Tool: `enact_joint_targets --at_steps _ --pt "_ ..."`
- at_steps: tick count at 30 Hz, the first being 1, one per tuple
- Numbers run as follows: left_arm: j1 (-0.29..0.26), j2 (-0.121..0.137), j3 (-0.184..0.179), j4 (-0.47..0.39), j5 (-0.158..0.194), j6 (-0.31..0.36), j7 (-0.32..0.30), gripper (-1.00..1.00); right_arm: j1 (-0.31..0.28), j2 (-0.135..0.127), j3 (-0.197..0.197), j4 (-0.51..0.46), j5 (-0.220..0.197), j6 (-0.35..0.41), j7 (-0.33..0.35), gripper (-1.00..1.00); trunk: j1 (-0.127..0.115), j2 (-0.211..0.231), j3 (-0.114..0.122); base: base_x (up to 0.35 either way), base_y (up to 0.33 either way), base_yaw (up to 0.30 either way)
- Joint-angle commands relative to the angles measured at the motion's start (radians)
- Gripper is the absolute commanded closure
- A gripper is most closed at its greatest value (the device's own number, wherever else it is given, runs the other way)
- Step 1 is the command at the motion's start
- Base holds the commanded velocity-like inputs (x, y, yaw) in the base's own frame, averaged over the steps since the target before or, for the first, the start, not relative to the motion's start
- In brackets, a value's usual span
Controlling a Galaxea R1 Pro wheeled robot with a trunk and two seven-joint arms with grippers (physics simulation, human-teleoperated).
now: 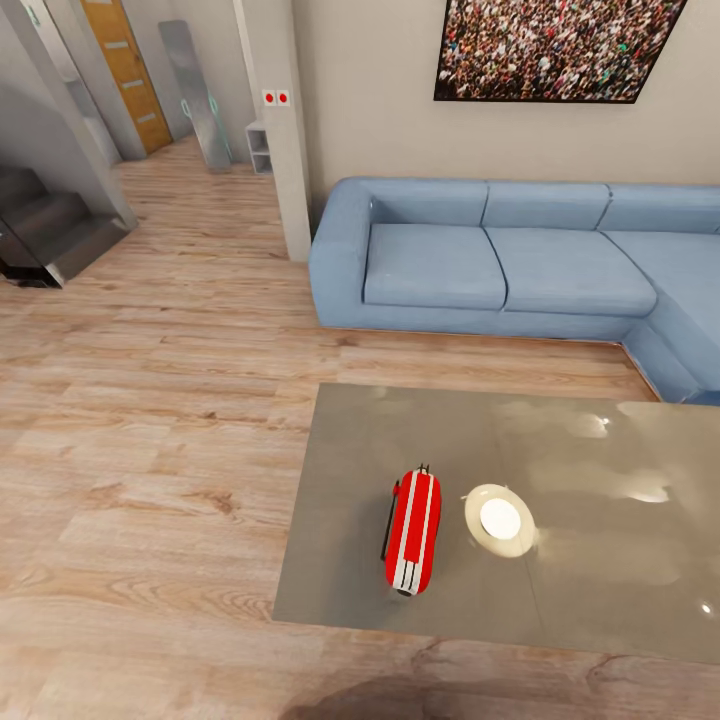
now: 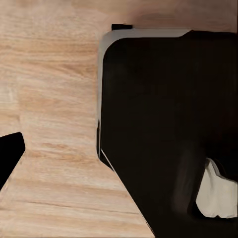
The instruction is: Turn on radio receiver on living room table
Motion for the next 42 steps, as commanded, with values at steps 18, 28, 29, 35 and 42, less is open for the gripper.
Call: enact_joint_targets --at_steps 18,28,29,35,42 --pt "0.000 0.066 0.018 -0.987 0.015 0.475 -0.221 -1.00 -0.124 -0.036 -0.008 -1.021 0.091 0.618 -0.109 -1.00 0.000 0.000 0.000 0.000 0.000 0.000" --pt "-0.114 0.027 0.018 -1.002 0.015 0.542 -0.279 -1.00 -0.419 -0.029 -0.021 -1.040 0.089 0.812 -0.107 -1.00 0.000 0.000 0.000 0.000 0.000 0.000" --pt "-0.123 0.016 0.017 -1.001 0.012 0.544 -0.279 -1.00 -0.444 -0.026 -0.023 -1.040 0.087 0.830 -0.106 -1.00 0.000 0.000 0.000 0.000 0.000 0.000" --pt "-0.138 -0.010 0.012 -0.996 0.006 0.548 -0.274 -1.00 -0.548 0.033 -0.024 -1.042 0.066 0.915 -0.102 -1.00 0.000 0.000 0.000 0.000 0.000 0.000" --pt "-0.139 -0.018 0.010 -0.993 0.004 0.548 -0.268 -1.00 -0.572 0.156 -0.023 -1.042 0.062 0.915 -0.110 -1.00 0.000 0.000 0.000 0.000 0.000 0.000"
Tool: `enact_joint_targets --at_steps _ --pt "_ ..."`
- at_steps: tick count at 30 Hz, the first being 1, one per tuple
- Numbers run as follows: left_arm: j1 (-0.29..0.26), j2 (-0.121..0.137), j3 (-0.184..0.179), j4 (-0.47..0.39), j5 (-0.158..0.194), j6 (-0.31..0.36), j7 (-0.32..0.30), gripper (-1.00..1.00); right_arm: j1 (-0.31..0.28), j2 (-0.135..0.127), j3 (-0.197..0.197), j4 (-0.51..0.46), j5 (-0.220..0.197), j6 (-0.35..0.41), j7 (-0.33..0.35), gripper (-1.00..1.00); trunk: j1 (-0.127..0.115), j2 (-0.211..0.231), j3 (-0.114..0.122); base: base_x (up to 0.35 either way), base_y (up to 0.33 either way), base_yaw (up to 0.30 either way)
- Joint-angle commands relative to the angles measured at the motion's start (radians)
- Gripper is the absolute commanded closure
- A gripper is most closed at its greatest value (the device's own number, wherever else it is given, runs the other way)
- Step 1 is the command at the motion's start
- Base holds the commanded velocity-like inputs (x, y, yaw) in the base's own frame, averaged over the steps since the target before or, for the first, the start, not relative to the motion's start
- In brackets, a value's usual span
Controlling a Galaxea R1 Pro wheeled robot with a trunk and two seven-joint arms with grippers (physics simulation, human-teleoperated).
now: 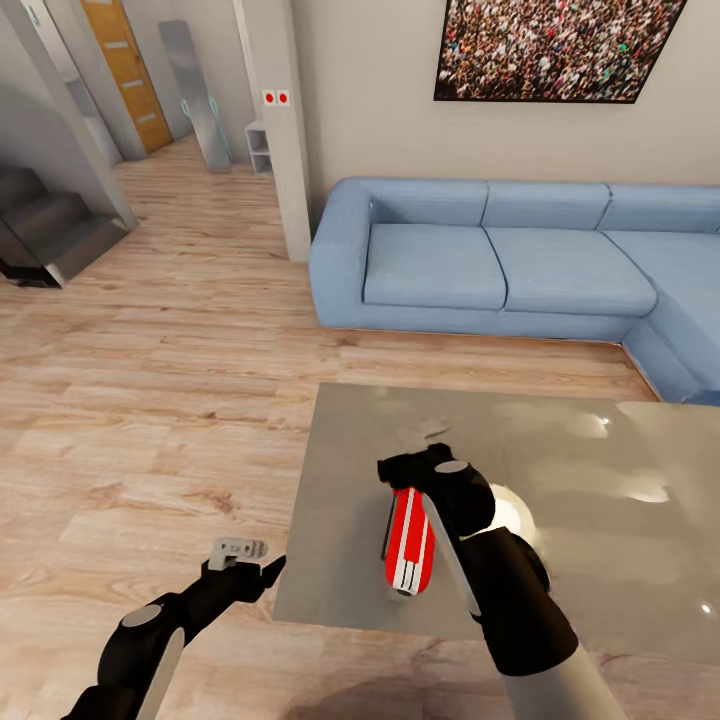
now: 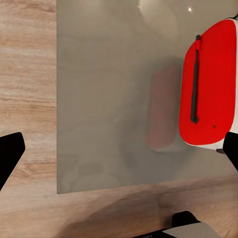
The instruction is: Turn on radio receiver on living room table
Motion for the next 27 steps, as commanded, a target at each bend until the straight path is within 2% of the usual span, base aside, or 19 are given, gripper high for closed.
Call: enact_joint_targets --at_steps 1,8,14,18,27 --pt "0.000 0.000 0.000 0.001 0.000 0.000 0.000 -1.00 -0.001 0.023 0.000 0.000 0.004 0.000 -0.003 -1.00 0.000 0.000 0.000 0.000 0.000 0.000" --pt "0.000 -0.001 0.000 0.008 -0.002 0.000 0.017 -1.00 -0.002 0.028 -0.001 0.034 -0.002 0.000 -0.038 -1.00 0.000 0.000 0.000 0.000 0.000 0.000" --pt "0.000 -0.002 -0.002 0.011 -0.030 0.000 0.066 -1.00 -0.018 0.028 -0.002 0.184 -0.004 -0.001 -0.047 -1.00 0.000 0.000 0.000 0.000 0.000 0.000" --pt "0.000 -0.003 -0.003 0.016 -0.051 0.001 0.074 -1.00 -0.040 0.028 -0.009 0.254 -0.004 -0.059 -0.058 -1.00 0.000 0.000 0.000 0.000 0.000 0.000" --pt "0.000 -0.003 -0.003 0.019 -0.059 0.002 0.075 -1.00 -0.047 0.028 -0.020 0.277 -0.003 -0.084 -0.136 -1.00 0.000 0.000 0.000 0.000 0.000 0.000"
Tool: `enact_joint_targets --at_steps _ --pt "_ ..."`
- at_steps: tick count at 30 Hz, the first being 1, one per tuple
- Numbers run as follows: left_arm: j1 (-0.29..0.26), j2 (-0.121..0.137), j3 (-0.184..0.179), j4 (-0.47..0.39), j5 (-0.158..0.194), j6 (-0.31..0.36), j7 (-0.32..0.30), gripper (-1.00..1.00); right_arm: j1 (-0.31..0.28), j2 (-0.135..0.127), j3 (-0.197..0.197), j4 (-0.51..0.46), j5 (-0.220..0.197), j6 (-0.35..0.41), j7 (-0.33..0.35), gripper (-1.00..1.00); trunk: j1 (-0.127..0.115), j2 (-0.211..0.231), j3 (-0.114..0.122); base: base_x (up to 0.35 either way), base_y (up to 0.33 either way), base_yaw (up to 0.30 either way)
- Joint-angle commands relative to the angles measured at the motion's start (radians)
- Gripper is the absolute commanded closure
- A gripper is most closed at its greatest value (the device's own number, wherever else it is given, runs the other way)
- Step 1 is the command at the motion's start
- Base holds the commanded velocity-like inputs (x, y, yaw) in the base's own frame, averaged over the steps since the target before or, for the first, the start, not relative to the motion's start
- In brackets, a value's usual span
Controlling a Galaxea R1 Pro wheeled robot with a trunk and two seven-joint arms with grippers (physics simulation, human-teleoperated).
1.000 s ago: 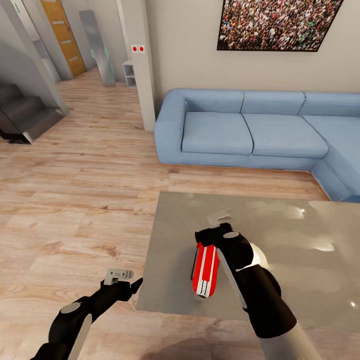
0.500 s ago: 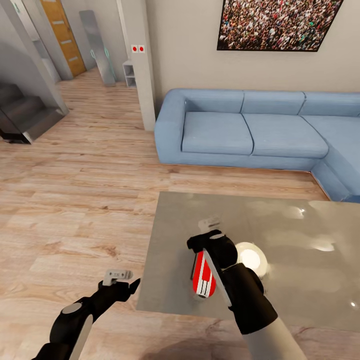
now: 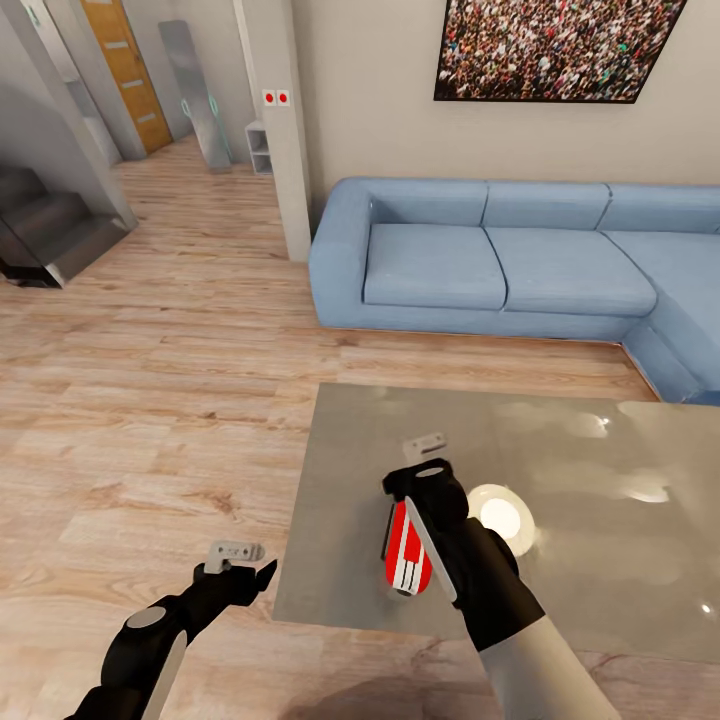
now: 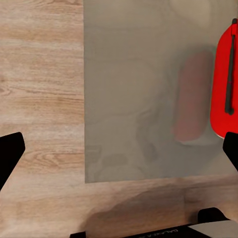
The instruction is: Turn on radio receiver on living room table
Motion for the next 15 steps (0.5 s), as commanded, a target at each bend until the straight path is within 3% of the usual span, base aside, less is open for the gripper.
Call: enact_joint_targets --at_steps 1,15 --pt "0.000 0.000 0.000 0.000 0.000 0.000 0.000 -1.00 0.000 0.000 -0.001 0.000 0.000 0.000 -0.005 -1.00 0.000 0.000 0.000 0.000 0.000 0.000" --pt "0.000 0.001 0.000 0.000 0.000 0.000 0.000 -1.00 0.000 0.000 -0.003 0.001 0.000 -0.008 -0.016 -1.00 0.000 0.000 0.000 0.000 0.000 0.000"
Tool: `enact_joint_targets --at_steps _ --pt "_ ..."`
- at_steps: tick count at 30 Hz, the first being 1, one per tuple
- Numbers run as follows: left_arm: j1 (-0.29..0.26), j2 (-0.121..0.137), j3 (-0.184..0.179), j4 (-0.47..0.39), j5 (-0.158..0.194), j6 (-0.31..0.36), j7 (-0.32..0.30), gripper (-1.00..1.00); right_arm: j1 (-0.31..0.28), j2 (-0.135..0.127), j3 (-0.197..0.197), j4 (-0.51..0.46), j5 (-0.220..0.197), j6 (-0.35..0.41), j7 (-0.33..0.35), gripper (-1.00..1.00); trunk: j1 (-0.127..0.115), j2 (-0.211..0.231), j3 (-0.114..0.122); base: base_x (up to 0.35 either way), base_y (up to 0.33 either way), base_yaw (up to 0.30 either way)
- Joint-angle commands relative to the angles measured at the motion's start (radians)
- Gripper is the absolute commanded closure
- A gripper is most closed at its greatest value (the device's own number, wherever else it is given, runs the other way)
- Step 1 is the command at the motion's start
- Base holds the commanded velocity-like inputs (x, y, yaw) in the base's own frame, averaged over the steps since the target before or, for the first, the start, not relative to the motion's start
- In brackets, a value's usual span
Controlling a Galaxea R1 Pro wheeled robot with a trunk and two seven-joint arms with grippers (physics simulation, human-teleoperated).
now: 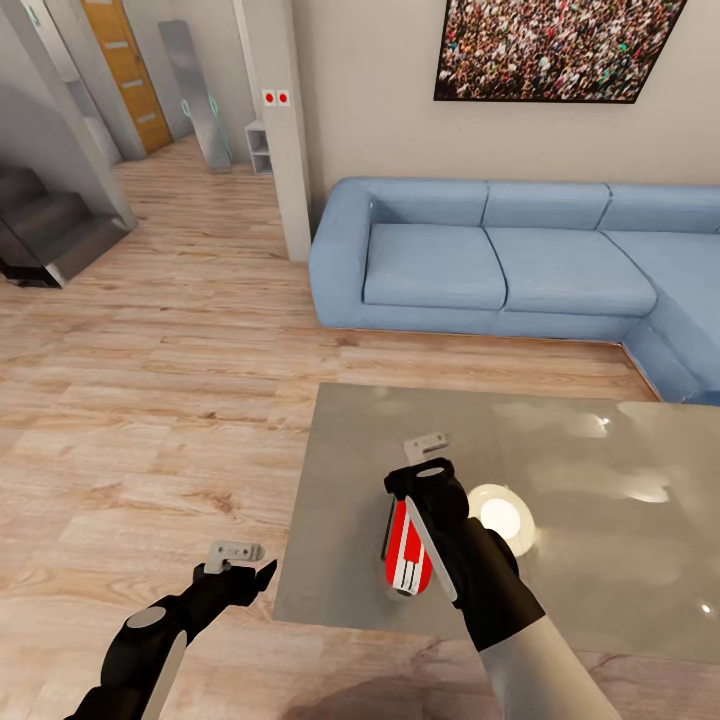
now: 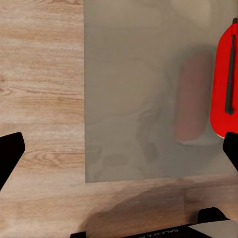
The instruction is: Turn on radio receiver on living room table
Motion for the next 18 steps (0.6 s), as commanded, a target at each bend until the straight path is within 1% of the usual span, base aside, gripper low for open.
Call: enact_joint_targets --at_steps 1,8,12,14,16,17,18 --pt "0.000 0.000 0.000 0.000 0.000 0.000 0.000 -1.00 0.000 0.000 0.000 0.000 0.000 0.000 0.000 -1.00 0.000 0.000 0.000 0.000 0.000 0.000" --pt "0.000 0.001 0.000 0.000 0.001 0.000 0.000 -1.00 0.000 0.000 0.000 0.009 0.000 -0.003 -0.003 -1.00 0.000 0.000 0.000 0.000 0.000 0.000" --pt "0.000 0.001 0.000 0.000 0.001 -0.001 0.000 -1.00 -0.001 0.000 -0.002 0.028 -0.001 -0.037 -0.022 -1.00 0.000 0.000 0.000 0.000 0.000 0.000" --pt "0.000 0.001 0.000 0.000 0.001 -0.001 0.000 -1.00 -0.001 0.000 -0.005 0.037 -0.002 -0.054 -0.042 -1.00 0.000 0.000 0.000 0.000 0.000 0.000" --pt "0.000 0.001 0.000 0.000 0.001 -0.001 0.000 -1.00 -0.001 0.000 -0.017 0.046 -0.006 -0.076 -0.084 -1.00 0.000 0.000 0.000 0.000 0.000 0.000" --pt "0.000 0.001 0.000 0.000 0.001 -0.001 0.000 -1.00 -0.001 0.000 -0.021 0.048 -0.011 -0.082 -0.100 -1.00 0.000 0.000 0.000 0.000 0.000 0.000" --pt "0.000 0.001 0.000 0.000 0.001 -0.001 0.000 -1.00 -0.001 0.000 -0.027 0.052 -0.029 -0.092 -0.129 -1.00 0.000 0.000 0.000 0.000 0.000 0.000"
